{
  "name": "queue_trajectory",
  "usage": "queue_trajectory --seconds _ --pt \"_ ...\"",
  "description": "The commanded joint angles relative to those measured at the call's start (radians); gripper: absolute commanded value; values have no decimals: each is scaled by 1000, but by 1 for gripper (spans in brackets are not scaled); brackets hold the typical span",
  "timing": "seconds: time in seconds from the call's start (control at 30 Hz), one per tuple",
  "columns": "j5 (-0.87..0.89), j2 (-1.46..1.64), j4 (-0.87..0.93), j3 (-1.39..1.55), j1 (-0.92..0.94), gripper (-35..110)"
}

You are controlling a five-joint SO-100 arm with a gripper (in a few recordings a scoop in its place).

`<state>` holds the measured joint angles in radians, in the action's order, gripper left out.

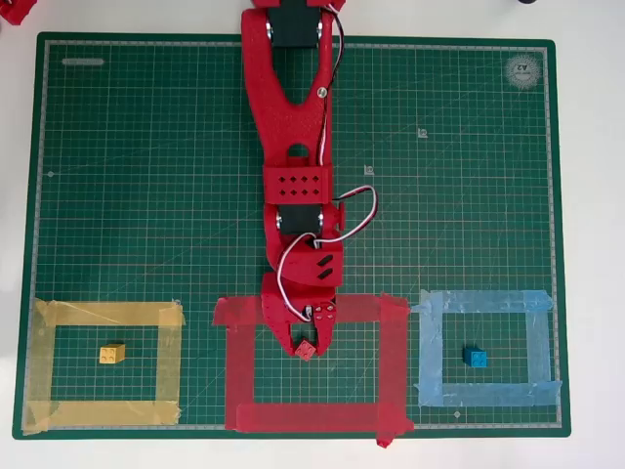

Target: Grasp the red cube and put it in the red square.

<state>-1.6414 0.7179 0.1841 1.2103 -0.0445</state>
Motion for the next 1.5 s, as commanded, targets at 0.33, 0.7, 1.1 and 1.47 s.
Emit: queue_trajectory --seconds 0.33,0.7,1.1,1.47 --pt "-29 -43 -12 -109 49 1" --pt "-44 -46 -12 -104 57 9" --pt "-52 -41 -12 -92 64 20" --pt "-52 130 -12 94 77 28"
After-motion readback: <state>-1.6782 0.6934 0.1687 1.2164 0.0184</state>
